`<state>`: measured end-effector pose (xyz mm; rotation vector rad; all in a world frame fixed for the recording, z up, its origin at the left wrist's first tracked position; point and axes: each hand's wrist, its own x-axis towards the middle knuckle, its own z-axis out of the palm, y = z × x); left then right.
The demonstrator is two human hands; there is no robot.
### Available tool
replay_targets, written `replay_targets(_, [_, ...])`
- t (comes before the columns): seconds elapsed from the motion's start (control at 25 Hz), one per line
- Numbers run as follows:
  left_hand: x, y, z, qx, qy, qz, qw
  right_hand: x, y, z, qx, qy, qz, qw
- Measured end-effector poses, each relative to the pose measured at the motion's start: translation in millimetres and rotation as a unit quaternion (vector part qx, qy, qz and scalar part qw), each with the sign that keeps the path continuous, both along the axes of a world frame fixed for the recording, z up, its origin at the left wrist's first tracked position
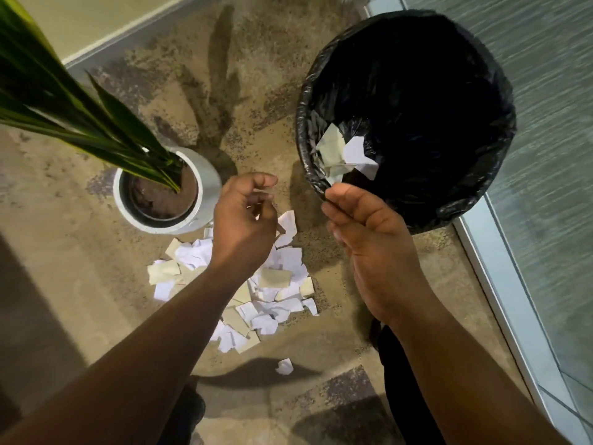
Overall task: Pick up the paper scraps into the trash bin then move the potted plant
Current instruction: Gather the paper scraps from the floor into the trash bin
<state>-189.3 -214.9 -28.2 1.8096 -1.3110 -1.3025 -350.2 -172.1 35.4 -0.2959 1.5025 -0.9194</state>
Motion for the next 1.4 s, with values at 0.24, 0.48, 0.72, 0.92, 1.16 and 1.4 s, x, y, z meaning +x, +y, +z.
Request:
replay_targets(0.24, [96.2,64.0,-70.8,0.251,-0.11,0.063,0.96,55.7,34.3,-28.1,0.105,0.036,0.186,0.976])
replay_targets(0.48, [179.2,109.5,-112.2,0.347,-0.118,0.072,0.928,106.4,72.3,-81.9,0.163,0.11,0.292,0.936])
replay_targets(0.72, [251.6,115.4,-169.2,0.345,-0.198,0.019,0.917,150.4,-4.8,-202.0,0.097,0.265,0.484,0.828])
replay_targets(0.92, [263.1,103.1,-187.7,0.356,-0.161,0.097,0.915,180.6,-54.9,-260.1,0.057,0.371,0.569,0.732])
replay_targets(1.16, [239.0,105.1,-201.2,0.352,-0.144,0.052,0.923,200.8,-45.4,-275.8,0.08,0.405,0.636,0.652])
replay_targets(1.4, [222.1,96.1,-196.4,0.303,-0.016,0.126,0.944,205.8,-33.6,-267.3,0.06,0.341,0.571,0.744])
